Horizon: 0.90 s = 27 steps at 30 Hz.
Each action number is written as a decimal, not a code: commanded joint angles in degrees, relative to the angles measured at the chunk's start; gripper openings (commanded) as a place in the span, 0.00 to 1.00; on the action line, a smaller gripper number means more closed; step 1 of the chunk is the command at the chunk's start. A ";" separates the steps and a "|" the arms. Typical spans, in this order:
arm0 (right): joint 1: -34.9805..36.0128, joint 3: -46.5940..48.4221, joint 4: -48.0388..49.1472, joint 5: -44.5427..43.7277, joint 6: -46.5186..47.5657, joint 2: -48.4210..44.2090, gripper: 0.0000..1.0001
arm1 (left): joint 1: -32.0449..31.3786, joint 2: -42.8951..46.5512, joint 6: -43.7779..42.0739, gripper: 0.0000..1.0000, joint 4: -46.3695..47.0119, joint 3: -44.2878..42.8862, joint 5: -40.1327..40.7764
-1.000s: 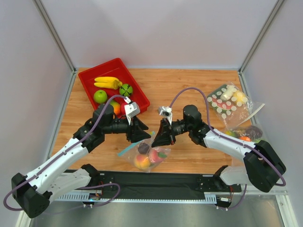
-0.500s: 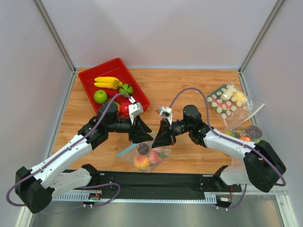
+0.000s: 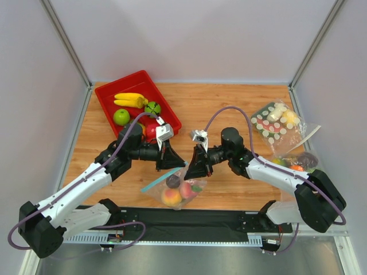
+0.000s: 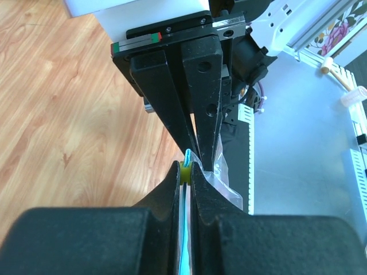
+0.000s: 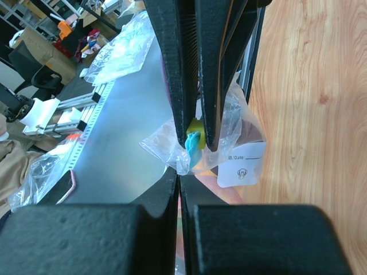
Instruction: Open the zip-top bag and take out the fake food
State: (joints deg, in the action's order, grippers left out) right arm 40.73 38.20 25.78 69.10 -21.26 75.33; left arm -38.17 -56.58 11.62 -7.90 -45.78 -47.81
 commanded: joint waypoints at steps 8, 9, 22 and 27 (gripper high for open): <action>-1.62 5.04 -13.89 -2.91 10.17 -3.25 0.50 | 0.03 3.84 0.25 0.00 -3.52 -0.80 -1.85; -1.88 6.70 -20.88 -4.92 14.45 -4.13 0.57 | -0.06 3.84 -0.01 0.00 -5.53 -1.41 -1.85; -0.84 3.55 -18.67 -19.43 11.50 -15.13 0.65 | -0.76 2.79 -2.57 0.00 -12.67 -3.26 -1.23; 3.21 3.38 -15.59 -24.18 11.32 -13.55 0.64 | -0.85 2.61 -2.21 0.00 -11.88 -2.83 -0.18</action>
State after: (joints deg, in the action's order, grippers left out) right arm 41.74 41.87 5.15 49.56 -9.06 60.97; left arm -38.65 -53.91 9.91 -20.36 -46.46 -47.86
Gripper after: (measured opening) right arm 0.640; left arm 0.095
